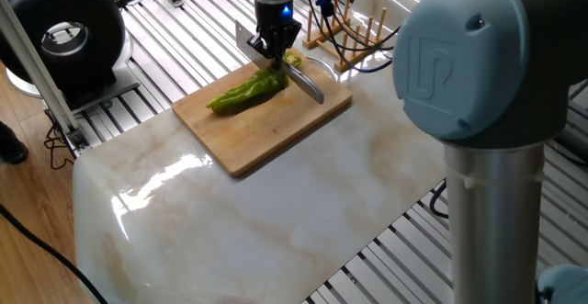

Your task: Chop the chili peppers

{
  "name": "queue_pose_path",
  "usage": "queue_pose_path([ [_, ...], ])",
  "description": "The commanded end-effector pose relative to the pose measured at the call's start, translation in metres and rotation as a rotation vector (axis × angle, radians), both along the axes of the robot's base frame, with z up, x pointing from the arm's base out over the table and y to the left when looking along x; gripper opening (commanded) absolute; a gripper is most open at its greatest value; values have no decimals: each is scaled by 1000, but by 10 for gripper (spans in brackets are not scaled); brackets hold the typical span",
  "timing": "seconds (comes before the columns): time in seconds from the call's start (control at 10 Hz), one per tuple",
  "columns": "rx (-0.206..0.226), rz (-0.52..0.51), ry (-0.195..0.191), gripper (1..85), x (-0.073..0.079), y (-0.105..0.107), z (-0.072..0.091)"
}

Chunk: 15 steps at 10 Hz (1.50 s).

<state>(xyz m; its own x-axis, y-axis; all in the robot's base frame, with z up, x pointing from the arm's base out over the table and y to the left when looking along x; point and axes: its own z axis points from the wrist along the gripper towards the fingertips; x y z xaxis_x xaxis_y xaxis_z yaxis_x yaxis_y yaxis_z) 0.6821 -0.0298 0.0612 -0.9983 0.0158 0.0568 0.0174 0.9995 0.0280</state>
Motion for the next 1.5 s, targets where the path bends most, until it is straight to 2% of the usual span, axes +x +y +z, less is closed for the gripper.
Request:
queue_pose_path([
  [0.0, -22, -13, -27, 13, 11, 3, -9],
  [0.1, -26, -13, -27, 13, 13, 5, -11],
  [0.3, -5, -6, 22, 13, 11, 8, 2],
  [0.4, -4, 0, 31, 13, 12, 6, 6],
  [0.6, -7, -2, 33, 13, 14, 4, 5],
  [0.9, -12, -11, 7, 13, 25, 4, -7],
  [1.0, -13, -11, 13, 13, 25, 5, -5],
  [1.2, 1, -6, 45, 13, 18, 6, 16],
  [1.4, 11, -15, 47, 13, 12, 9, 26],
])
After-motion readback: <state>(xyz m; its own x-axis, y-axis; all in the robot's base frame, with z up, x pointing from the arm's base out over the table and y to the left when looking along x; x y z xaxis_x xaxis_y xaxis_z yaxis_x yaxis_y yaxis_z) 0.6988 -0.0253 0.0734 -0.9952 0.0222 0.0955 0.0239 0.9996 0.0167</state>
